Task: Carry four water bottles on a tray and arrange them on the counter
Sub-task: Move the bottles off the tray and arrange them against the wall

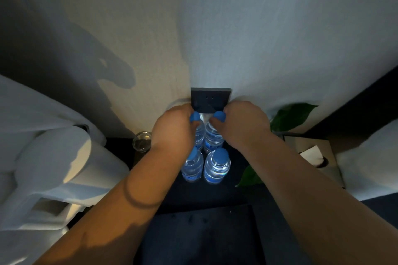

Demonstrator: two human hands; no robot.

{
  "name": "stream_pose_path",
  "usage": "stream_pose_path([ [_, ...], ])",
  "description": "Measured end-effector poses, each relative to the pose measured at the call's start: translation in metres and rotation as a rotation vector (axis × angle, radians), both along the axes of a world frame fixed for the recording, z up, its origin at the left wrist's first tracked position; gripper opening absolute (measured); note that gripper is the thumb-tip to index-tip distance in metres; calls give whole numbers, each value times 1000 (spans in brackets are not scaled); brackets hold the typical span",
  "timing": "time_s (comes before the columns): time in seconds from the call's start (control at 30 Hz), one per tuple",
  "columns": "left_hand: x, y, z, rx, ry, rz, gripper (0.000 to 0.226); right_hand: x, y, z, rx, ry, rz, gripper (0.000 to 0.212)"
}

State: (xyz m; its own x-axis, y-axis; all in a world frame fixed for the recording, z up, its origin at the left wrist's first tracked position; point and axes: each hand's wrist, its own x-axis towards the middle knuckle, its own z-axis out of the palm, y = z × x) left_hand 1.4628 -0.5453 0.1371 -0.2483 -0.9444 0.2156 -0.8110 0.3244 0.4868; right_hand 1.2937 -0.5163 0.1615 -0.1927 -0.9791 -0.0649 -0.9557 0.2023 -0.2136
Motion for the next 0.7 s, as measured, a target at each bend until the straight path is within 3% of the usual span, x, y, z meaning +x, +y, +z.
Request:
stream_pose_path([
  [0.5, 0, -1, 1, 40, -26, -6, 29, -1, 6, -4, -3, -42, -47, 46],
  [0.7, 16, 14, 11, 68, -18, 0, 38, 6, 44, -13, -134, 1, -51, 57],
])
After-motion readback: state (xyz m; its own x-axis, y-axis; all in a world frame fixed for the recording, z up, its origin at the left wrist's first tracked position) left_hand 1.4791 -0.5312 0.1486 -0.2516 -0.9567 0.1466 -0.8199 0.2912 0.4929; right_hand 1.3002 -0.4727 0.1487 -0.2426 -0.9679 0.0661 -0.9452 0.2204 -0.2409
